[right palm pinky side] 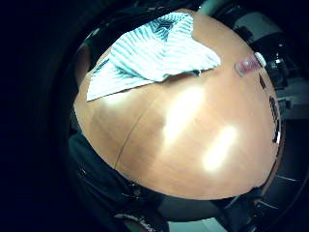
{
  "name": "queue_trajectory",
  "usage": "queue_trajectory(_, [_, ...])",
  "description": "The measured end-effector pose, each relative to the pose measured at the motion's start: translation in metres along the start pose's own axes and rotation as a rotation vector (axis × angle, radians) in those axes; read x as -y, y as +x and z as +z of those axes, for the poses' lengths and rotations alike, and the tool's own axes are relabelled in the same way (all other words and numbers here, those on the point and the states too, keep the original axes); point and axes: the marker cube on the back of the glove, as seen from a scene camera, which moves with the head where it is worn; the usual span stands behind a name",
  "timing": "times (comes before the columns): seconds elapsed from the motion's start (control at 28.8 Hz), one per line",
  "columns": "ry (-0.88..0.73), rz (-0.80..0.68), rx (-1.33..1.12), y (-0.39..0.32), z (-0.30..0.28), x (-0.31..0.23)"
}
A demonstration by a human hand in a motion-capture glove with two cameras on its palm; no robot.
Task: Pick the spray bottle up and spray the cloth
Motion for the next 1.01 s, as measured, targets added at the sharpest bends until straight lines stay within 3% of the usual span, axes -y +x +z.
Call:
queue_trajectory(0.66, [-0.039, 0.026, 0.002, 0.006, 0.011, 0.012])
queue_trajectory(1.01, [0.095, 0.150, -0.059, 0.055, -0.022, 0.059])
